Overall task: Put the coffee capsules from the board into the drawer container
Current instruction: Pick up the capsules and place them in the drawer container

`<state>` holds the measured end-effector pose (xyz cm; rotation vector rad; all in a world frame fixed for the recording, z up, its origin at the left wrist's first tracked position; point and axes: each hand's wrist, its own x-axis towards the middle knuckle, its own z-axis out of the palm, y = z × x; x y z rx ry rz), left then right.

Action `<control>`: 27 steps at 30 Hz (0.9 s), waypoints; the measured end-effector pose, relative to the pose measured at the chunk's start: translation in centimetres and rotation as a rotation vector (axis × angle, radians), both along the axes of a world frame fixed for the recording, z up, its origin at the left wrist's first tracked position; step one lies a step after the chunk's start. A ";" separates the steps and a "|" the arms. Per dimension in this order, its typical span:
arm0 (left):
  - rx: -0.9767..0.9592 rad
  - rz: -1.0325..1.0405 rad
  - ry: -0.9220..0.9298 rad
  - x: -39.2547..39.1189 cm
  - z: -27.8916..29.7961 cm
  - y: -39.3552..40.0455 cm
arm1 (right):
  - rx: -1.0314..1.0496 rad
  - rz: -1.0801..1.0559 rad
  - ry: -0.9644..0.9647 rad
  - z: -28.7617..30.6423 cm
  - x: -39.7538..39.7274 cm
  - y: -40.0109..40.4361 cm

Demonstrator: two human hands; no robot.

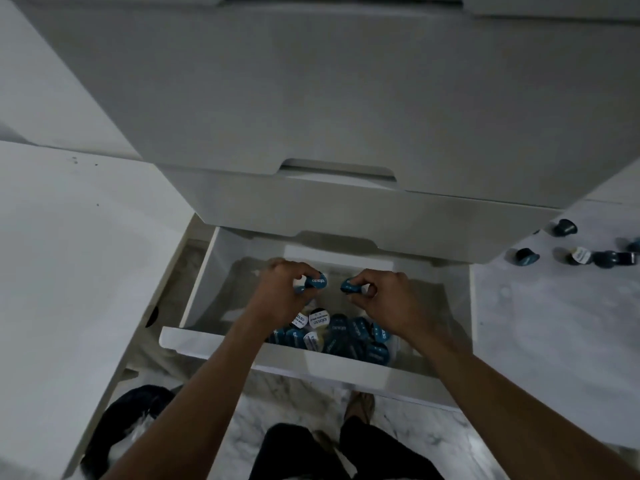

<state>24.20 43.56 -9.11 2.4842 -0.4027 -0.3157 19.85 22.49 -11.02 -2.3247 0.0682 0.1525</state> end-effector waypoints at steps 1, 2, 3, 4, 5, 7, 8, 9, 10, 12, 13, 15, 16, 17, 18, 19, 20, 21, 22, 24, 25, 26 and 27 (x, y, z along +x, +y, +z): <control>0.027 -0.024 0.020 0.4 -0.3 -0.4 | -0.007 0.009 0.017 -0.3 0.3 0.1; 0.053 -0.042 0.053 0.7 -0.6 -0.7 | -0.014 0.021 0.034 -0.6 0.6 0.2; 0.070 -0.055 0.078 1.0 -0.9 -0.9 | -0.016 0.034 0.051 -0.9 0.8 0.4; 0.086 -0.062 0.100 1.3 -1.3 -1.0 | -0.015 0.043 0.068 -1.1 1.1 0.5; 0.100 -0.069 0.117 1.5 -1.7 -1.1 | -0.013 0.047 0.083 -1.4 1.2 0.6; 0.120 -0.099 0.146 2.1 -2.1 -1.3 | -0.024 0.046 0.107 -2.0 1.5 0.6; 0.121 -0.107 0.154 2.2 -2.2 -1.3 | -0.032 0.047 0.118 -2.2 1.5 0.7; 0.117 -0.110 0.164 2.3 -2.3 -1.4 | -0.035 0.050 0.127 -2.3 1.6 0.7; 0.112 -0.118 0.165 2.4 -2.4 -1.5 | -0.037 0.050 0.135 -2.5 1.6 0.7; 0.111 -0.135 0.163 2.4 -2.5 -1.7 | -0.041 0.047 0.144 -2.8 1.6 0.5; 0.108 -0.137 0.165 2.4 -2.6 -1.7 | -0.039 0.048 0.145 -2.9 1.5 0.5; 0.109 -0.136 0.173 2.3 -2.8 -1.8 | -0.026 0.047 0.144 -3.0 1.4 0.4; 0.111 -0.138 0.176 2.3 -2.7 -1.9 | -0.019 0.049 0.145 -3.0 1.4 0.4; 0.110 -0.136 0.177 2.3 -2.8 -1.9 | -0.015 0.055 0.147 -3.0 1.4 0.3; 0.110 -0.132 0.177 2.3 -2.9 -1.9 | -0.010 0.064 0.154 -3.0 1.4 0.3; 0.113 -0.128 0.179 2.3 -3.0 -1.9 | -0.005 0.075 0.162 -2.9 1.4 0.3; 0.114 -0.126 0.179 2.4 -3.1 -1.8 | -0.002 0.084 0.170 -2.9 1.3 0.3; 0.111 -0.126 0.179 2.4 -3.2 -1.7 | 0.003 0.092 0.175 -2.9 1.2 0.2; 0.103 -0.129 0.178 2.3 -3.1 -1.6 | 0.006 0.097 0.180 -2.9 1.2 0.2; 0.096 -0.143 0.173 2.2 -2.9 -1.4 | 0.008 0.102 0.188 -2.9 1.2 0.1; 0.098 -0.147 0.169 2.2 -2.8 -1.3 | 0.006 0.105 0.188 -2.8 1.2 0.0; 0.100 -0.149 0.164 2.1 -2.7 -1.2 | 0.005 0.106 0.189 -2.8 1.2 0.0; 0.098 -0.150 0.162 2.1 -2.7 -1.1 | 0.009 0.105 0.188 -2.8 1.3 0.0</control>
